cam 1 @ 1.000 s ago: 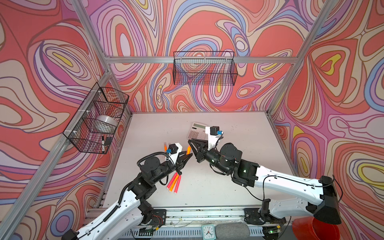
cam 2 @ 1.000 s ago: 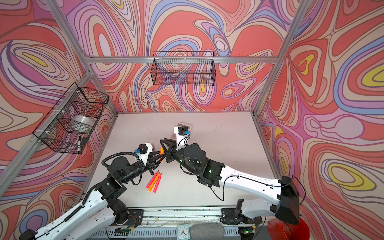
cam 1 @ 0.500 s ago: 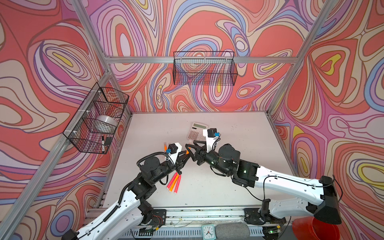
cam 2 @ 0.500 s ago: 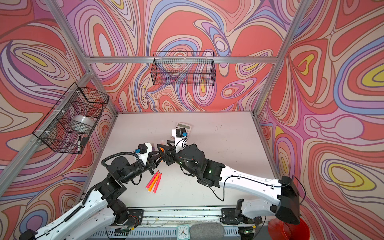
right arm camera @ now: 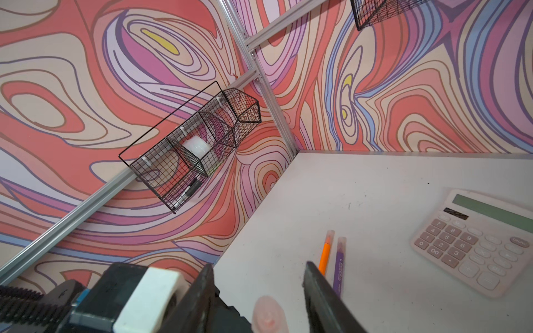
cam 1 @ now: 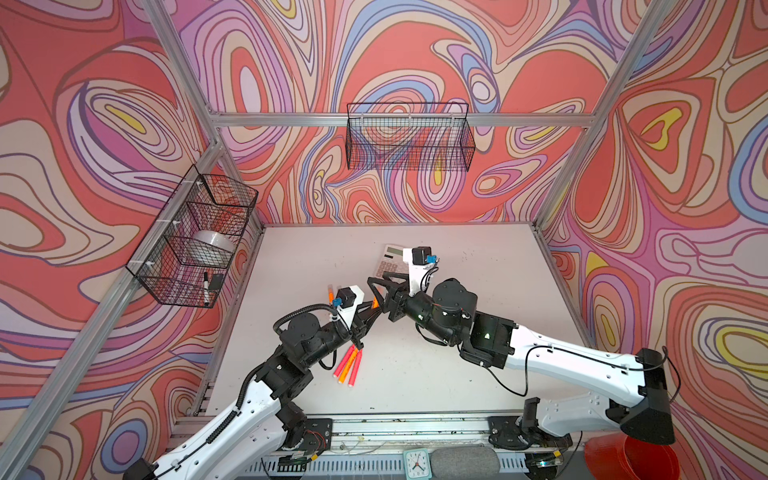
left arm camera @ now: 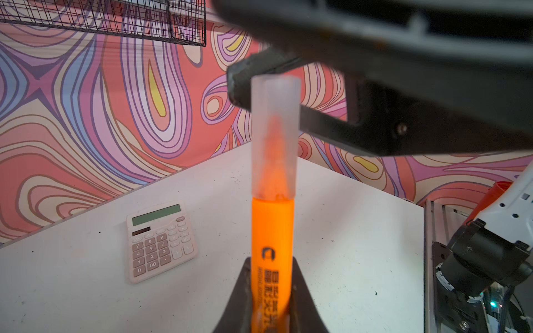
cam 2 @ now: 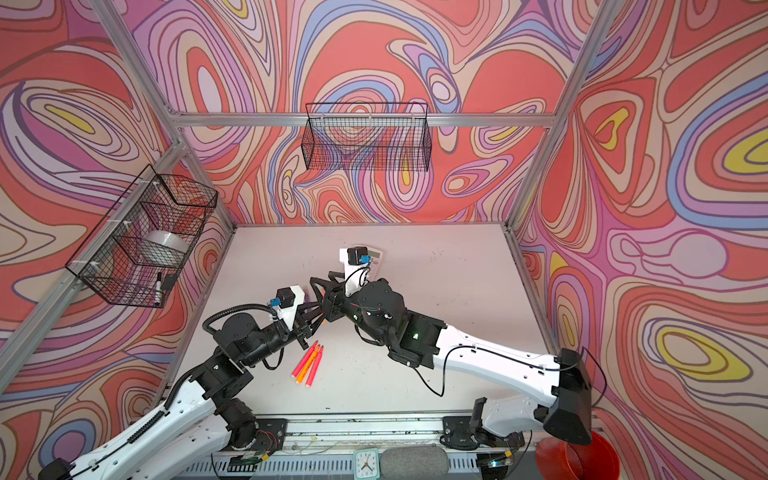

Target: Insert the pens into the pen caps

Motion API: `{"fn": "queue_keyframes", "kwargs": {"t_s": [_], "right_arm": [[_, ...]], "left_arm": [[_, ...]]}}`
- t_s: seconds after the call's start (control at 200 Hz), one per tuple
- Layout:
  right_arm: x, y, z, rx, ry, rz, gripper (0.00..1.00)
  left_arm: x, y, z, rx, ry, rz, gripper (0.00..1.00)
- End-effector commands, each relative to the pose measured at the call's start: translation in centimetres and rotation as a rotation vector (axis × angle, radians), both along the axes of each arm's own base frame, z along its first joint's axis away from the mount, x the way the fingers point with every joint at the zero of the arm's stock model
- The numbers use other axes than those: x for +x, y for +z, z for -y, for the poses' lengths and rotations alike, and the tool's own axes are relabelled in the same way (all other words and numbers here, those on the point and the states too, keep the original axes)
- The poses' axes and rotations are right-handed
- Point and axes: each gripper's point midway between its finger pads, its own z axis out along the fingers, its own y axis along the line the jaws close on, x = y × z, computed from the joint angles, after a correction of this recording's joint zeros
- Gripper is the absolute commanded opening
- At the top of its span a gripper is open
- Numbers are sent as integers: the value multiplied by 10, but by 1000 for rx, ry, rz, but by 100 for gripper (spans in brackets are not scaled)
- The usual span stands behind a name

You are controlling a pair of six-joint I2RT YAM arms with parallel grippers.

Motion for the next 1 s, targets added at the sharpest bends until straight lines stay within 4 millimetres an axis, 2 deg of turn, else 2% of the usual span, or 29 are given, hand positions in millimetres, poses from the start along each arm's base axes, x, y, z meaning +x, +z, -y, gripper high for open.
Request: {"fn": "queue_keyframes", "kwargs": {"t_s": [0.0, 0.05, 0.145, 0.24, 0.335, 0.481, 0.741, 0.901, 0.996], "right_arm": [[3, -3, -1, -12, -18, -14, 50], [3, -5, -2, -14, -17, -16, 47], [2, -4, -3, -12, -9, -14, 35], [0, -1, -3, -5, 0, -10, 28], [-1, 1, -3, -1, 4, -7, 28], [-2, 2, -2, 4, 7, -1, 36], [-4, 5, 3, 19, 11, 8, 35], [-5, 7, 1, 22, 21, 12, 25], [-6, 3, -1, 14, 31, 0, 13]], "left_arm": [[-2, 11, -1, -14, 1, 39, 0], [-2, 10, -1, -15, 2, 38, 0], [-1, 11, -1, -15, 2, 39, 0], [-2, 10, -1, -14, 0, 36, 0], [-1, 11, -2, -16, 8, 42, 0], [-1, 10, -2, -12, 8, 40, 0], [0, 9, -3, -11, 12, 41, 0], [-1, 9, -2, -9, 11, 41, 0], [1, 11, -4, -16, 22, 39, 0]]}}
